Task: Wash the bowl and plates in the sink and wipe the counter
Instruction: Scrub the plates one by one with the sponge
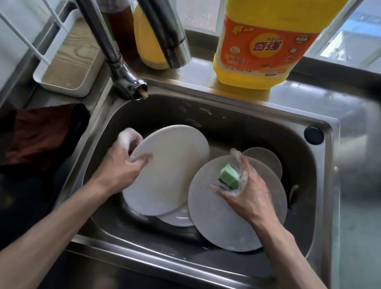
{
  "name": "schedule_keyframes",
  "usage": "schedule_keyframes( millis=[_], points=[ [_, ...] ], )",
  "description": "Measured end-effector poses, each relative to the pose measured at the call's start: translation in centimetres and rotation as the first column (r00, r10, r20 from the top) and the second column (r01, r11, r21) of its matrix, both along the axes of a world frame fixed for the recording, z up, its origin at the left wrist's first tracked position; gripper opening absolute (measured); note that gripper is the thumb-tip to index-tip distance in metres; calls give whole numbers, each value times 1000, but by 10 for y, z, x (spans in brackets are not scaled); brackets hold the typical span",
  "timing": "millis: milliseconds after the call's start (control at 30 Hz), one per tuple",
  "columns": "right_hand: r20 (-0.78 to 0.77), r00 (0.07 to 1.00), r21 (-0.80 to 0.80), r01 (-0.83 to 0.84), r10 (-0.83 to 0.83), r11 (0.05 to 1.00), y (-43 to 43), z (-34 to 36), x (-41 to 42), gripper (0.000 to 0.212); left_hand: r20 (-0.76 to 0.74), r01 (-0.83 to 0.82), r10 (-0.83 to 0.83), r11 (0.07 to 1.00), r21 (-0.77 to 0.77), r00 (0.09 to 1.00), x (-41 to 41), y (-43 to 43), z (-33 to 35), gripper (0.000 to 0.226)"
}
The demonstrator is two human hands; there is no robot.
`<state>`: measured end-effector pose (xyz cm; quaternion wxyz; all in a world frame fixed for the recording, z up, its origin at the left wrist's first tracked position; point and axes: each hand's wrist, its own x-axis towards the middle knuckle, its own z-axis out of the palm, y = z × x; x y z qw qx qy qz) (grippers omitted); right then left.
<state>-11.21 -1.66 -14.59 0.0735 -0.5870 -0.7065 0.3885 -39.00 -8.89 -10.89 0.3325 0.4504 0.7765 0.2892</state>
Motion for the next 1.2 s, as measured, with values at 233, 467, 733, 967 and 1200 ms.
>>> schedule_keyframes(
  millis=[233, 467, 733, 967, 1200],
  points=[
    [-225, 955, -76, 181, -194, 980, -3, 4, -7, 78, -121, -39, 86, 936, 349, 989, -1, -15, 37, 27],
    [-331, 941, -16, 67, -69, 998, -5, 32, -53, 70, 421, -376, 267, 905, 202, 867, 36, -15, 12, 30],
    [292, 946, 573, -291, 141, 766, -10, 28, -38, 58, 696, -535, 342, 842, 72, 631, 45, -6, 0, 10],
    [128, 963, 535, -267, 236, 801, -30, 20, -47, 24, 703, -525, 333, 848, 68, 628, 47, 4, -5, 13],
    [1, 971, 591, -193, 238, 783, -27, 22, -94, 7, 727, -438, 354, 895, -82, 588, 59, -4, -12, 55]
  ],
)
